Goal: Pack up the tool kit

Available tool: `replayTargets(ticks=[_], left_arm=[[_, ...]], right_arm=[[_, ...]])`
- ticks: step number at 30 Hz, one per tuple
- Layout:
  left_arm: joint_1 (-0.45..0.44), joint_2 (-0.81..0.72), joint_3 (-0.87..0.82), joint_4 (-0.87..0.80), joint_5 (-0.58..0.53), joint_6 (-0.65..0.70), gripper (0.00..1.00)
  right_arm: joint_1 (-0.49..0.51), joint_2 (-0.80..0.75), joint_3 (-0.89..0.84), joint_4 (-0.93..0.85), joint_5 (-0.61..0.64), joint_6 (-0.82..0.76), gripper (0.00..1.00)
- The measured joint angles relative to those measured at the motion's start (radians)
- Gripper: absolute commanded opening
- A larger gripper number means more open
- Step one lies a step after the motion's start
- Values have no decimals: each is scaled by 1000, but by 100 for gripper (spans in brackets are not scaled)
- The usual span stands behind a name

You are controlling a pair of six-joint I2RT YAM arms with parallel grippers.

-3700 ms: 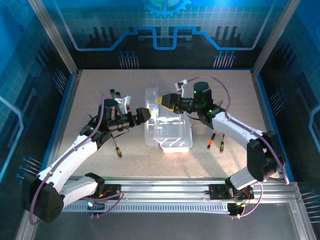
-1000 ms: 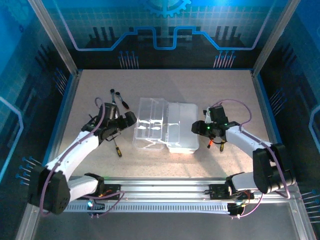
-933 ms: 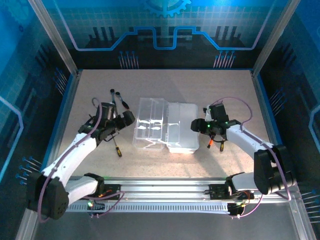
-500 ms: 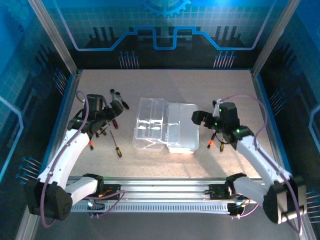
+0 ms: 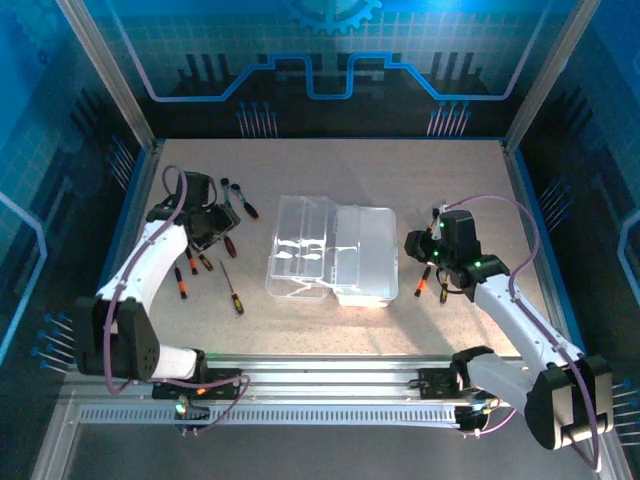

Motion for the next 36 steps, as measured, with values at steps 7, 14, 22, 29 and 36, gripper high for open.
replayTargets(ticks=[7,14,22,29,36], left_arm=[[0,121,4,-32,-50,14,51],[0,308,149,-63,-130,85,44],[27,489,278,-61,-199,136,37],[50,534,264,-24,-179,161,33],[52,576,262,19,-146,164,31]], right_arm=[[27,-58,-16,-26,40,-39,52],[51,-43,-17,-17,9,-43,48],[53,-46,-25,-18,-26,-42,47],[53,-93,-46,-19,-28,-39,47],[53,-106,-46,-24,-29,-35,46]])
